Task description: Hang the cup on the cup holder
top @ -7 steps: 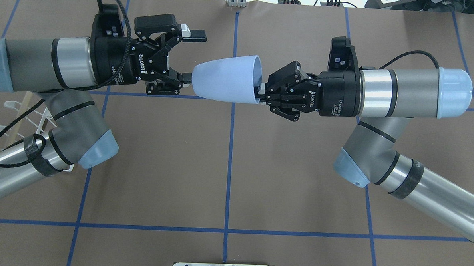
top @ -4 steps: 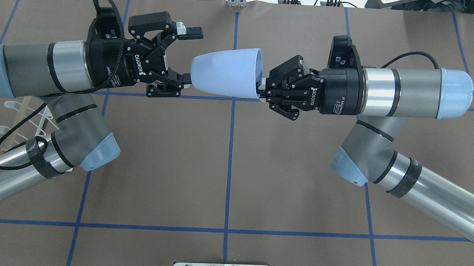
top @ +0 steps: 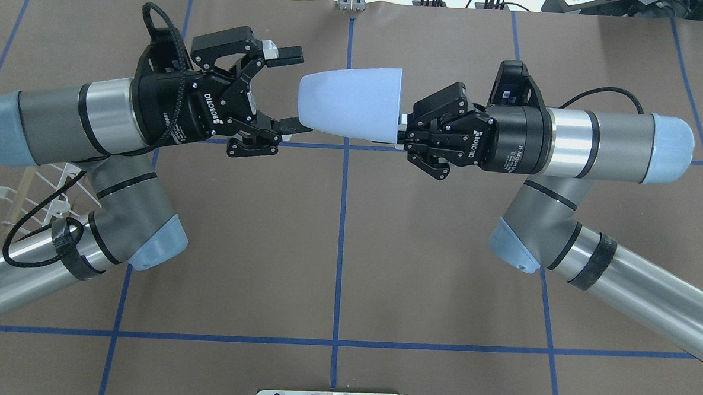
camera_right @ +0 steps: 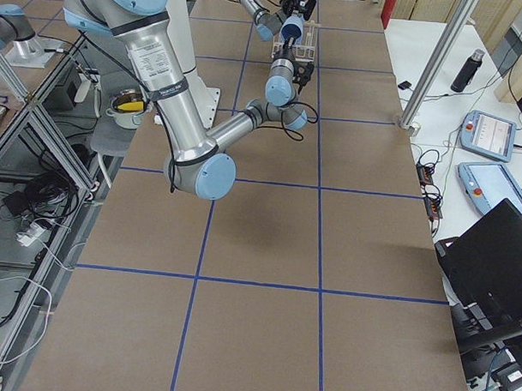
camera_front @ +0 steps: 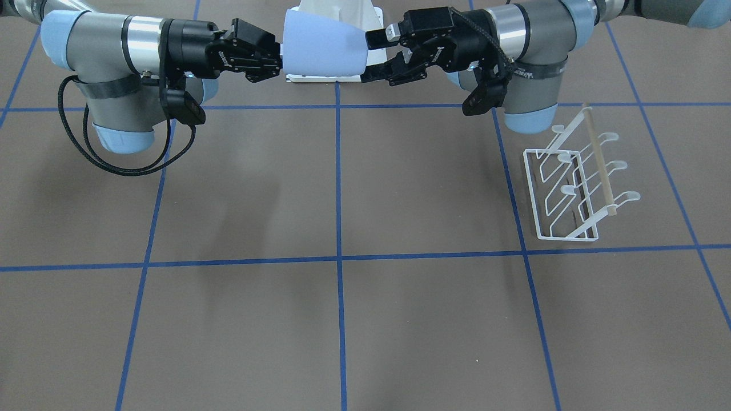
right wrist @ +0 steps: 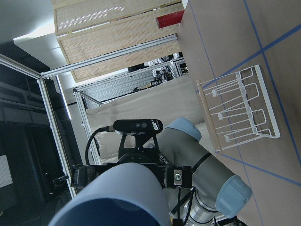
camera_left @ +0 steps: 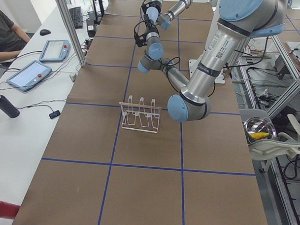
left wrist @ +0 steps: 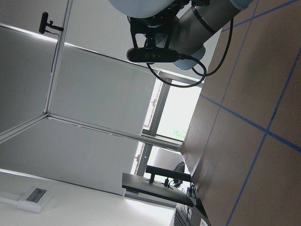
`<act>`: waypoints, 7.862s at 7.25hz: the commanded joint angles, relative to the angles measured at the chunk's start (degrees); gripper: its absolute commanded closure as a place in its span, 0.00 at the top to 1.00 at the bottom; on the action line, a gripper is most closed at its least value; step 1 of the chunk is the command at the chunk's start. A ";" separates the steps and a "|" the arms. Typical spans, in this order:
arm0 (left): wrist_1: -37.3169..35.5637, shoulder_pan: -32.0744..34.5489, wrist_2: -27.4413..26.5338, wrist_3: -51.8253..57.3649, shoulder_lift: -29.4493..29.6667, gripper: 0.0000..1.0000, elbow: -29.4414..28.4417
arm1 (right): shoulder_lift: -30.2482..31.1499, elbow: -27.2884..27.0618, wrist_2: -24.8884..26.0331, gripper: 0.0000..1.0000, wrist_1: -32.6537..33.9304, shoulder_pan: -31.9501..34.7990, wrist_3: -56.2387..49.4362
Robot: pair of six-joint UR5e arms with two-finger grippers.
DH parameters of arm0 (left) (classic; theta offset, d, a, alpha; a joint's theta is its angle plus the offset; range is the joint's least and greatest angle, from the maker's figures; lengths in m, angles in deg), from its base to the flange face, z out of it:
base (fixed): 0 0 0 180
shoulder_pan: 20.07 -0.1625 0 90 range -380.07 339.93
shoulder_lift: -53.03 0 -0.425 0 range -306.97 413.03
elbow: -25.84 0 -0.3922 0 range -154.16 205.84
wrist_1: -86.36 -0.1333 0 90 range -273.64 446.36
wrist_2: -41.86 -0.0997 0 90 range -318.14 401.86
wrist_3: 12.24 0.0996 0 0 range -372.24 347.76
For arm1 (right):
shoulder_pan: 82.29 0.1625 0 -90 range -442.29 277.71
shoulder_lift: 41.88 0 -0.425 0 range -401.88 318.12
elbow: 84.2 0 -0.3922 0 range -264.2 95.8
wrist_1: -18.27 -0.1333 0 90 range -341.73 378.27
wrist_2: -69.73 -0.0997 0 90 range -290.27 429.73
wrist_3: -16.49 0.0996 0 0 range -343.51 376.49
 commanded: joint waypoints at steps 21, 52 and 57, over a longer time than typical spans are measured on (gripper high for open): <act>-34.72 29.61 32.00 36.48 -5.08 0.00 1.85 | 18.58 12.97 -7.90 1.00 -2.99 19.74 -38.11; -118.71 19.71 17.16 100.18 -10.45 0.00 18.38 | 7.52 -9.44 -17.49 1.00 130.48 37.80 -143.46; -117.92 18.91 17.25 100.18 -12.38 0.00 17.85 | 7.52 -9.62 -17.84 1.00 130.39 37.98 -143.37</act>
